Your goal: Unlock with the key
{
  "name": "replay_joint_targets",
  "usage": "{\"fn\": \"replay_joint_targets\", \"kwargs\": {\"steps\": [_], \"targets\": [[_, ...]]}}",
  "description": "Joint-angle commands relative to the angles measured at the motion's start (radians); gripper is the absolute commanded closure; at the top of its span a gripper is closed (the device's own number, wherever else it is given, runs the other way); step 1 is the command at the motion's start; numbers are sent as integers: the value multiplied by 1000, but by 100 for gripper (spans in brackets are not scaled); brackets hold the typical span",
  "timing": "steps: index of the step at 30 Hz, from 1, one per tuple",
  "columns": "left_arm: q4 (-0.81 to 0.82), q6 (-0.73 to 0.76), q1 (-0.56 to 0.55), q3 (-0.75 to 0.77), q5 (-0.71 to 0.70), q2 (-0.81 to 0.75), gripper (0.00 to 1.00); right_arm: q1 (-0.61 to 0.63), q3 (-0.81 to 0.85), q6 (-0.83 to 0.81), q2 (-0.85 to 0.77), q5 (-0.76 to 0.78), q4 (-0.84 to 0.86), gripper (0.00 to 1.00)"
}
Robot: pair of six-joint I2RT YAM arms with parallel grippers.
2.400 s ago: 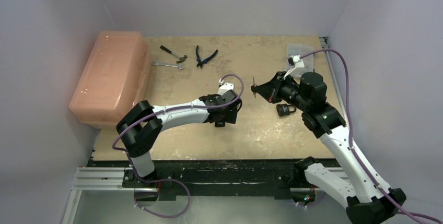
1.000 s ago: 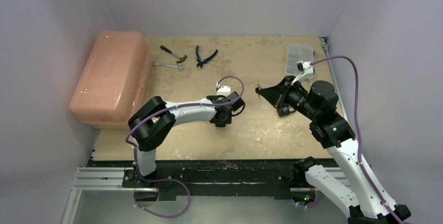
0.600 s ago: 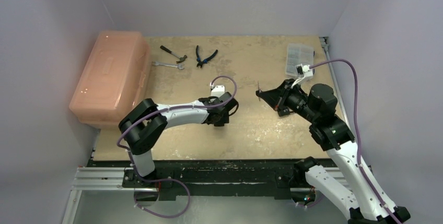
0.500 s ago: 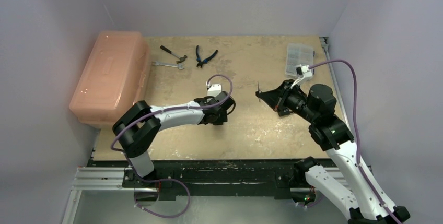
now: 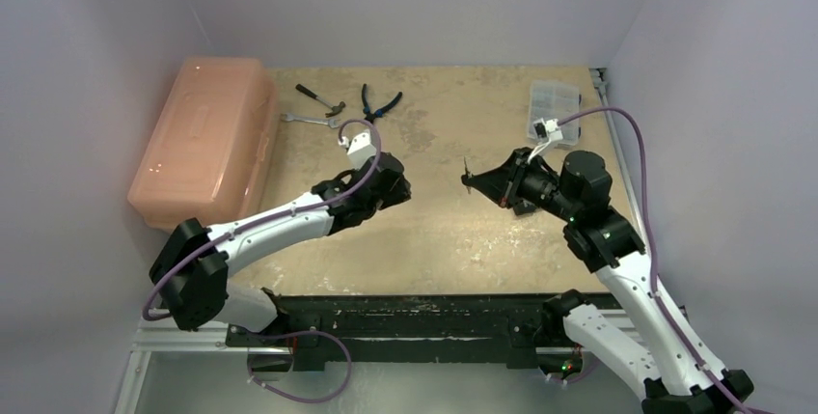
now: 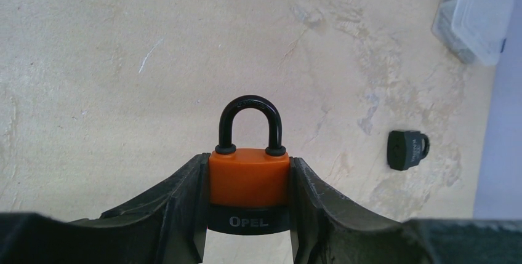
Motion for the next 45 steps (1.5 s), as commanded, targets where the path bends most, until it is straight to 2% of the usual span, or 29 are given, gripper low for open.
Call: {"fn": "replay_joint_targets", "kwargs": {"steps": [1, 9, 14, 19, 22, 26, 45], "targets": [[52, -87, 40, -6, 5, -77, 100, 4, -15, 26, 32, -96, 54, 100], [114, -132, 186, -14, 309, -69, 100, 38, -42, 80, 64, -80, 93, 100], [174, -199, 230, -42, 416, -64, 100, 87, -64, 115, 101, -64, 126, 100], [147, -243, 231, -40, 392, -62, 100, 230, -82, 181, 126, 36, 159, 100], [162, -252, 230, -49, 388, -67, 100, 268, -106, 235, 156, 41, 193, 100], [190, -239, 233, -57, 365, -79, 100, 275, -131, 257, 212, 30, 247, 100], [358, -228, 232, -163, 366, -91, 100, 276, -32, 227, 517, -52, 339, 100]]}}
